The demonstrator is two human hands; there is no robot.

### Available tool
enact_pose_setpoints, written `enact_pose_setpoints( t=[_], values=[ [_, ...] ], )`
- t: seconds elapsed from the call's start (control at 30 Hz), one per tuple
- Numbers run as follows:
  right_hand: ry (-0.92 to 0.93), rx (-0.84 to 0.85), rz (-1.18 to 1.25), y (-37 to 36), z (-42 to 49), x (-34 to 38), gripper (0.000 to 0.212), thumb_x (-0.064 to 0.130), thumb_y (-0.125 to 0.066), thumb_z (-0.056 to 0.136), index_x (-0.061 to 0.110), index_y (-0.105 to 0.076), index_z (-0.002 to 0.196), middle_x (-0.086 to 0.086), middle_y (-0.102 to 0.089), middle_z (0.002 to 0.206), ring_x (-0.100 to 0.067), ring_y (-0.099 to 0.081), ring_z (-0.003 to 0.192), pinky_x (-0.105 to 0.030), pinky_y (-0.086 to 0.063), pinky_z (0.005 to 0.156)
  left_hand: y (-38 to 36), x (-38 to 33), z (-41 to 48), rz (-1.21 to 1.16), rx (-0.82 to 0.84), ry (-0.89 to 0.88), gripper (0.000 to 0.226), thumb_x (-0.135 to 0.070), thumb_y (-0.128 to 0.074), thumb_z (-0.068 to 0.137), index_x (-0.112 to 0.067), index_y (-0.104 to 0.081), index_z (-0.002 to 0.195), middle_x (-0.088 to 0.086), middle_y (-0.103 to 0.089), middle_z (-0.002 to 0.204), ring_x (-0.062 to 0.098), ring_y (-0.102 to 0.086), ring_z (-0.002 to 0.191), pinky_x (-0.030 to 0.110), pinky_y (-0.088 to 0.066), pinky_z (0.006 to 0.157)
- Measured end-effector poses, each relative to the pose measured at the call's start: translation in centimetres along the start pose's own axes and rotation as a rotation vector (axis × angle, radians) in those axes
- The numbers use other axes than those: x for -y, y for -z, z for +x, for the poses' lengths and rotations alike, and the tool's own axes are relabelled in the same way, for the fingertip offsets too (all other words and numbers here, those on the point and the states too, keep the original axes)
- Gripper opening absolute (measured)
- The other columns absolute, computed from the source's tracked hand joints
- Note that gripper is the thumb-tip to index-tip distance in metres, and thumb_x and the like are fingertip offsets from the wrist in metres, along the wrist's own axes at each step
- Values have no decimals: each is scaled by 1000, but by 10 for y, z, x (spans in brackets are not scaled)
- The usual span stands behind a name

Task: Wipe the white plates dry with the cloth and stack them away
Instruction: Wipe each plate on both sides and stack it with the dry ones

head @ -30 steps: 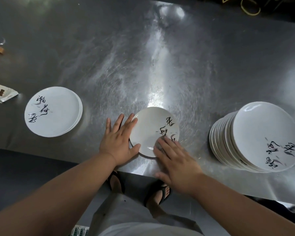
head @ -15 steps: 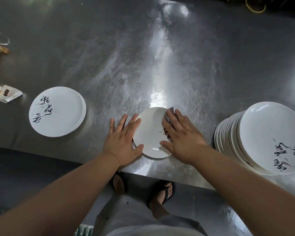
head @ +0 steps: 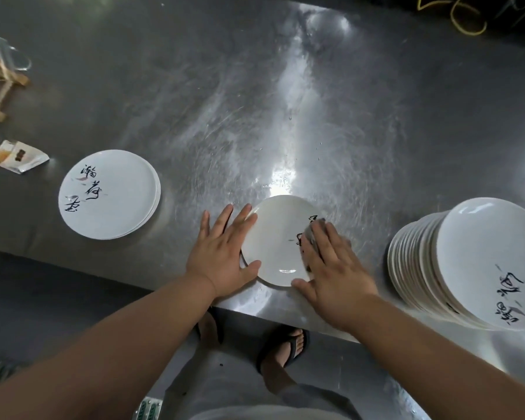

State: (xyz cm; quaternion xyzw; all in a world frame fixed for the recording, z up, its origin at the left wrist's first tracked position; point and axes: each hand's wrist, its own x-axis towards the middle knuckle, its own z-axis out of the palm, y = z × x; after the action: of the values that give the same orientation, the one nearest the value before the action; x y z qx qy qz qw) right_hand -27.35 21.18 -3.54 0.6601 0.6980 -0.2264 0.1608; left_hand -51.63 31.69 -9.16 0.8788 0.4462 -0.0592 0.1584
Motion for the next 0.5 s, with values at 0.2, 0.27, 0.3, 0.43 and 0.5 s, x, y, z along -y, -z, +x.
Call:
enact_pose_setpoints(
  t=[0.2,0.27,0.3,0.43,0.5],
  values=[
    [125,-34,-27,-5,-2,-10,93,75,0,98,14,-10,168,-13,6,175,-31,15,159,-53,-9,130,-2,0,0,-11,-23,6,92,-78,-37,88,-24,-19,162,-3,6,175,25,9,161,60,5,127],
    [0,-60,-3,7,16,-20,93,75,4,93,19,4,167,-7,22,173,-28,26,157,-48,6,129,-4,1,-1,-22,-50,-26,81,-75,-38,91,-24,-31,154,-1,5,175,29,7,161,57,6,128],
    [-41,-64,1,10,22,-19,93,74,5,91,21,9,167,-5,27,171,-28,30,156,-47,9,128,-5,1,-3,-30,-69,-43,75,-72,-38,93,-23,-37,150,-1,3,175,30,5,161,55,6,129],
    [34,-14,55,-8,-1,12,92,75,-4,95,20,9,167,-6,30,170,-29,33,154,-54,1,130,-8,2,-3,-75,-126,-51,62,-61,-46,97,-16,-50,139,-8,-2,175,26,2,161,46,10,129],
    [149,13,27,-21,-21,17,91,75,-11,99,16,-6,168,-10,14,174,-31,22,158,-57,-8,129,-9,3,-3,-83,-127,-58,62,-61,-48,95,-16,-52,138,-10,-4,175,26,-2,161,45,9,130]
  ],
)
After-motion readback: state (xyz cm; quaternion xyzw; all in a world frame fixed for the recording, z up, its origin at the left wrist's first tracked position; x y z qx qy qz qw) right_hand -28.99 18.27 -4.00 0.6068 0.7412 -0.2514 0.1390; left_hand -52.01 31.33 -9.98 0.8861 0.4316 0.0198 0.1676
